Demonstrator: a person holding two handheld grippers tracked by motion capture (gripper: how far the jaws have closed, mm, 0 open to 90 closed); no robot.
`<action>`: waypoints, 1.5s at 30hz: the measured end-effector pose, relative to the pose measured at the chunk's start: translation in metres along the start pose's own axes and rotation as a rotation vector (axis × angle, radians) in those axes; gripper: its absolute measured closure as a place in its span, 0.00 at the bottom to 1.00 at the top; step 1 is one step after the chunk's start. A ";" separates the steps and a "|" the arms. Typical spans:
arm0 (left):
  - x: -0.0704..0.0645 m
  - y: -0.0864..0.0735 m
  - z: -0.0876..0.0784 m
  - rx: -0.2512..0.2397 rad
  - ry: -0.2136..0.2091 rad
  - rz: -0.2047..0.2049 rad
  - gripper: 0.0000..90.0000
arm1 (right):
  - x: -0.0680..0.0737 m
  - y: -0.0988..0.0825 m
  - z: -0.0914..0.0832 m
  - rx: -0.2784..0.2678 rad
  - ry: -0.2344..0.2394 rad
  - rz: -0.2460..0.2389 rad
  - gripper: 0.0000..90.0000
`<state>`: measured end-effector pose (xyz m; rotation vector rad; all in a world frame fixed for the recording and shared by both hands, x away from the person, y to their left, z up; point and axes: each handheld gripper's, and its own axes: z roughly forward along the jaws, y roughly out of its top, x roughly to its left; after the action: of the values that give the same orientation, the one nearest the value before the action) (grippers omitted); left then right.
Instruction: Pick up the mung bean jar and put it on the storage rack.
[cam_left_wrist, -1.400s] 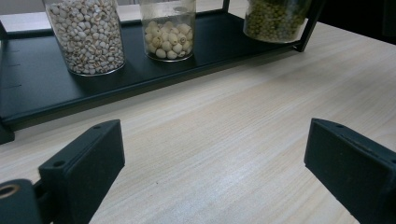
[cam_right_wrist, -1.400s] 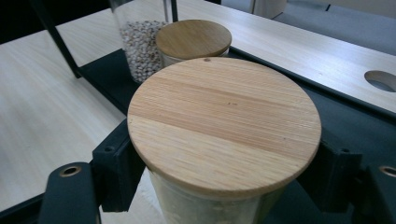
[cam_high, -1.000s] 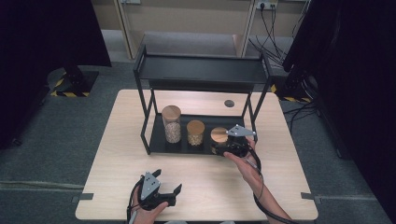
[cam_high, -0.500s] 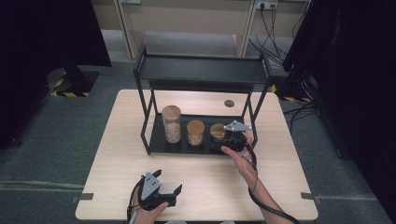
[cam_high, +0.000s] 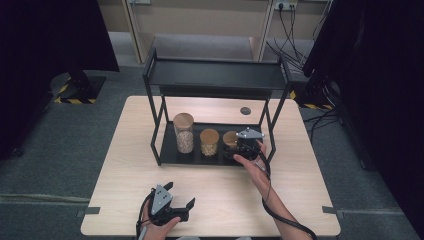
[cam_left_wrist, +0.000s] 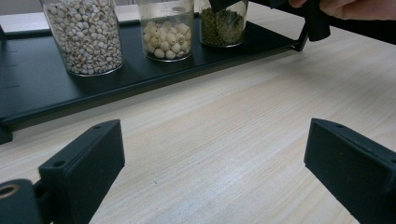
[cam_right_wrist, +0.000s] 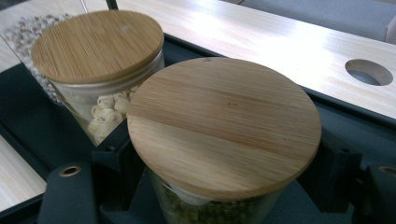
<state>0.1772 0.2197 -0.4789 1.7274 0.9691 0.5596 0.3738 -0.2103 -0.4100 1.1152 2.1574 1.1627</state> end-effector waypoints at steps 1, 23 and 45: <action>0.000 0.000 0.000 0.000 0.000 0.000 0.05 | 0.001 0.000 0.001 0.003 -0.003 -0.005 0.28; -0.001 0.000 0.001 0.005 -0.002 0.000 0.05 | -0.001 -0.004 -0.015 -0.018 0.001 0.034 0.06; -0.001 0.000 0.001 0.007 -0.001 0.000 0.05 | 0.004 -0.021 -0.061 -0.121 0.103 0.002 0.04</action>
<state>0.1774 0.2184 -0.4794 1.7337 0.9710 0.5560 0.3198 -0.2428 -0.3944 1.0260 2.1296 1.3592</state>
